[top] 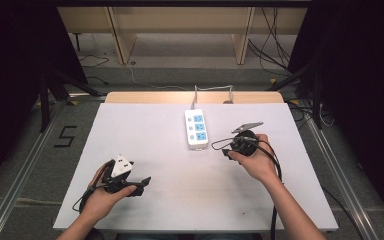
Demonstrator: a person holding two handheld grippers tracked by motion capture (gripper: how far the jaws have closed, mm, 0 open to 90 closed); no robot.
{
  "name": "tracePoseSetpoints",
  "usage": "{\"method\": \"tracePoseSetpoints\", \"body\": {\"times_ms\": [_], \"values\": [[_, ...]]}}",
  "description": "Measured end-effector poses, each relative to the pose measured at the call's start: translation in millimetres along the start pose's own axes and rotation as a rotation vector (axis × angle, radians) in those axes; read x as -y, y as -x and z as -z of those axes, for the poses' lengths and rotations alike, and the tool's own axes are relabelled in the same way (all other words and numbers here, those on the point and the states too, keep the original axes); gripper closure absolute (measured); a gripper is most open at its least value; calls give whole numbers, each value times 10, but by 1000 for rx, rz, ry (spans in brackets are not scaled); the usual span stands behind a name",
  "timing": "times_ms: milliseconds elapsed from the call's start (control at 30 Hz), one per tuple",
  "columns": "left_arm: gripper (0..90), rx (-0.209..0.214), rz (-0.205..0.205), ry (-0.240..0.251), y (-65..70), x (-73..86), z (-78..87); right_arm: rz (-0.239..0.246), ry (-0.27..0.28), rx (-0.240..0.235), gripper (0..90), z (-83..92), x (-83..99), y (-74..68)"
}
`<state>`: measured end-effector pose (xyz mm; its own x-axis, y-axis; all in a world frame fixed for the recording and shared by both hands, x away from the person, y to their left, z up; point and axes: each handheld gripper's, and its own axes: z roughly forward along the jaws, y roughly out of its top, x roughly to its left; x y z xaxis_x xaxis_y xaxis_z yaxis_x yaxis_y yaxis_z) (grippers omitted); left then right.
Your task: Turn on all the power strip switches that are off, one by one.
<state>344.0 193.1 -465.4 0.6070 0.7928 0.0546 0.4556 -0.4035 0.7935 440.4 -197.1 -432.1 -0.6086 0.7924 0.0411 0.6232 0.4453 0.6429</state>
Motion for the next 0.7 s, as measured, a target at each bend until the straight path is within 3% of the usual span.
{"method": "tracePoseSetpoints", "body": {"times_ms": [167,467,700], "values": [[188,-1,0,-1,-1,1,-1,3,12,11,527,43,115,5],[188,-3,1,-4,3,1,-6,-3,51,-16,462,119,352,-12],[188,-6,-2,-7,3,1,-7,-5,110,-24,423,190,537,-36]]}}
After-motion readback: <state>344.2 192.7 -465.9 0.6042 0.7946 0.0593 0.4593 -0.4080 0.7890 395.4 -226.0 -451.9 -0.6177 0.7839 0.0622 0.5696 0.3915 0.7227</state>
